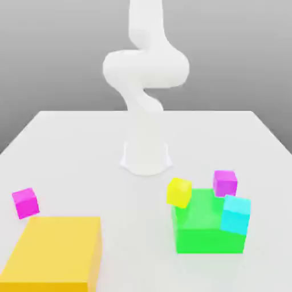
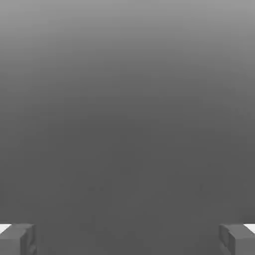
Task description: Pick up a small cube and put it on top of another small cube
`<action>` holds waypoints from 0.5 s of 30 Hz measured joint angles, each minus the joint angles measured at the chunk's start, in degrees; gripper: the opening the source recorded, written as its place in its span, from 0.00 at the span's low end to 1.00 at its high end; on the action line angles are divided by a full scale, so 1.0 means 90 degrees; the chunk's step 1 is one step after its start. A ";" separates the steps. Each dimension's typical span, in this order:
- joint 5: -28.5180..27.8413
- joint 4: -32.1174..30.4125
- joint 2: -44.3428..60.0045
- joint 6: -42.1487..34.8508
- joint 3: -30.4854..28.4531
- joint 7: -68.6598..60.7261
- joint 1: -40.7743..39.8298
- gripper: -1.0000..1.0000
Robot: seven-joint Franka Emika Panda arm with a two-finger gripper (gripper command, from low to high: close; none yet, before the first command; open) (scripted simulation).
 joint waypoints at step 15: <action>-0.0007 -0.1535 0.3463 0.1923 -0.1918 0.0167 -0.1763 0.50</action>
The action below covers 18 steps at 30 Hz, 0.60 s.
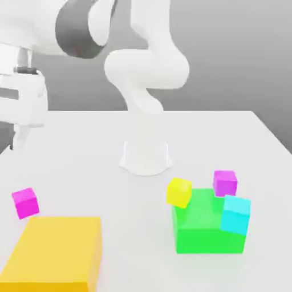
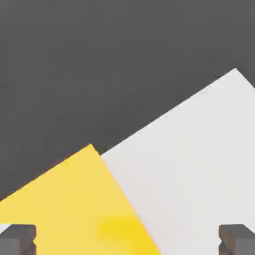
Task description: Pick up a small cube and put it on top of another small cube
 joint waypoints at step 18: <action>0.2330 -0.0421 0.3086 0.1885 0.0778 -0.1635 -0.2053 0.00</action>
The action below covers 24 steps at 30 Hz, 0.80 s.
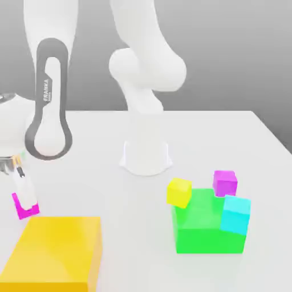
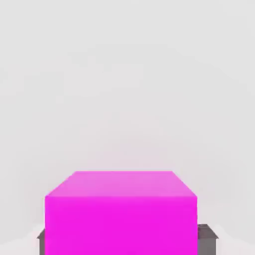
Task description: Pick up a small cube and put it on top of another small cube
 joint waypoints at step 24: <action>-0.1210 -0.1460 -0.4909 -0.3292 0.2068 0.4101 0.3379 0.00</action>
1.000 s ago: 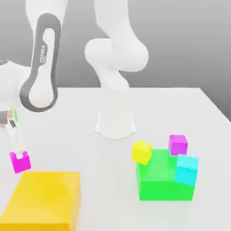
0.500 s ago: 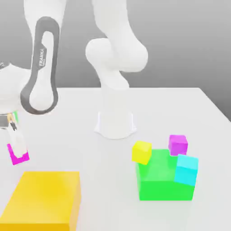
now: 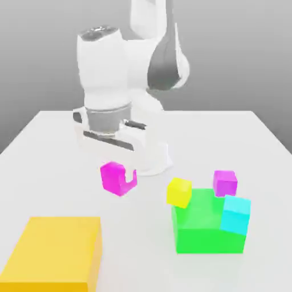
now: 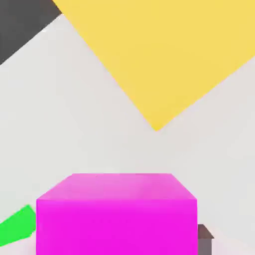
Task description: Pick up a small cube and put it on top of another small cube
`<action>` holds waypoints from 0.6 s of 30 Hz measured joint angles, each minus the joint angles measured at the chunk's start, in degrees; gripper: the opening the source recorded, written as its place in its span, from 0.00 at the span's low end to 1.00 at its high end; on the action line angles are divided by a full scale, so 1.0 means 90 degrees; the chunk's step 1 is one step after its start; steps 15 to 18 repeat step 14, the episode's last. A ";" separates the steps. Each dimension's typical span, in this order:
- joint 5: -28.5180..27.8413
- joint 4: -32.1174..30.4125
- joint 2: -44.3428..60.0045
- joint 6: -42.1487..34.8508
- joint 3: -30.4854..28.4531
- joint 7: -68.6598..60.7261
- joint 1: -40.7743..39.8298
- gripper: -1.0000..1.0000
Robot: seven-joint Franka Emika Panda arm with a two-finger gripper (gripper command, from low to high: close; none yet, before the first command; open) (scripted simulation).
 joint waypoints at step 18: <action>0.0473 -0.0760 0.0172 0.0931 0.1256 0.0836 0.0940 1.00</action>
